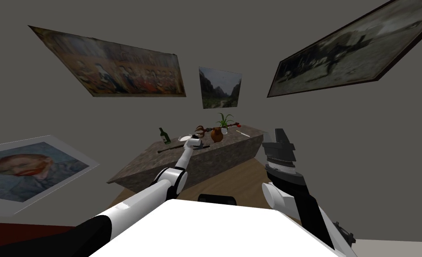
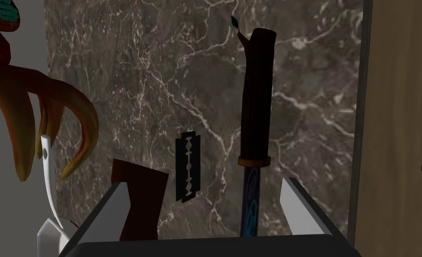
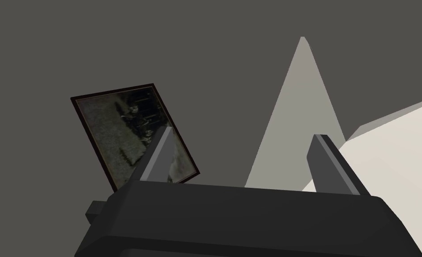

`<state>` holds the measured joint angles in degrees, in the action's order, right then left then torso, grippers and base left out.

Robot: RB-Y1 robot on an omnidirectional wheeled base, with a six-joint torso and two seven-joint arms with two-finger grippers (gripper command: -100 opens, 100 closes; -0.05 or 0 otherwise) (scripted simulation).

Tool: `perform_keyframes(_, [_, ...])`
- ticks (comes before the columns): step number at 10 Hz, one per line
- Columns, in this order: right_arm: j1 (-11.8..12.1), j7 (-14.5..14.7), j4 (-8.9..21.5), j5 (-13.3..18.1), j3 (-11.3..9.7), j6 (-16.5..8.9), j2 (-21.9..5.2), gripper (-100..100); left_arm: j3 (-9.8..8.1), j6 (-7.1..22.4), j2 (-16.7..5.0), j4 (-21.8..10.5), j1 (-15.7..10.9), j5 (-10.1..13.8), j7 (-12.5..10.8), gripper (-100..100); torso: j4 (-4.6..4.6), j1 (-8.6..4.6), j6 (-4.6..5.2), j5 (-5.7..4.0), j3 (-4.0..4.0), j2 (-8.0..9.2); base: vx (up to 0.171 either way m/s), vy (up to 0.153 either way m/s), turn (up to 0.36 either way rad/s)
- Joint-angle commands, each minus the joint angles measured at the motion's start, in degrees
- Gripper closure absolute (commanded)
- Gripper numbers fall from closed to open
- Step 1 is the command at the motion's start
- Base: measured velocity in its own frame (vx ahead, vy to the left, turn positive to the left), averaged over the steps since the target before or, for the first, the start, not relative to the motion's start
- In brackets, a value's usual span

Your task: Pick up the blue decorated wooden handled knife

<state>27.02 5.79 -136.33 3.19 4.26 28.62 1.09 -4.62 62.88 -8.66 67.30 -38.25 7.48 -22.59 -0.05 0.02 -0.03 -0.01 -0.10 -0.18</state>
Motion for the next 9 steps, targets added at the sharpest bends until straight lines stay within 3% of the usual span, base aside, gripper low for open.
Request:
perform_keyframes(1, [0.0, 0.0, 0.0, 0.0, 0.0, 0.0, 0.0, 0, -0.16, 2.2, -0.01, -1.49, -1.07, 0.25, -0.68, -100, 0.0, 0.0, 0.0, 0.0, 0.0, 0.0, 0.038, 0.001, -0.001])
perform_keyframes(9, [0.0, 0.0, 0.0, 0.0, 0.0, 0.0, 0.0, 0, -1.15, 13.92, 0.43, -10.54, -7.05, 1.91, -5.73, -100, -0.03, 0.08, -0.01, 0.02, -0.05, -0.06, 0.049, 0.009, -0.001])
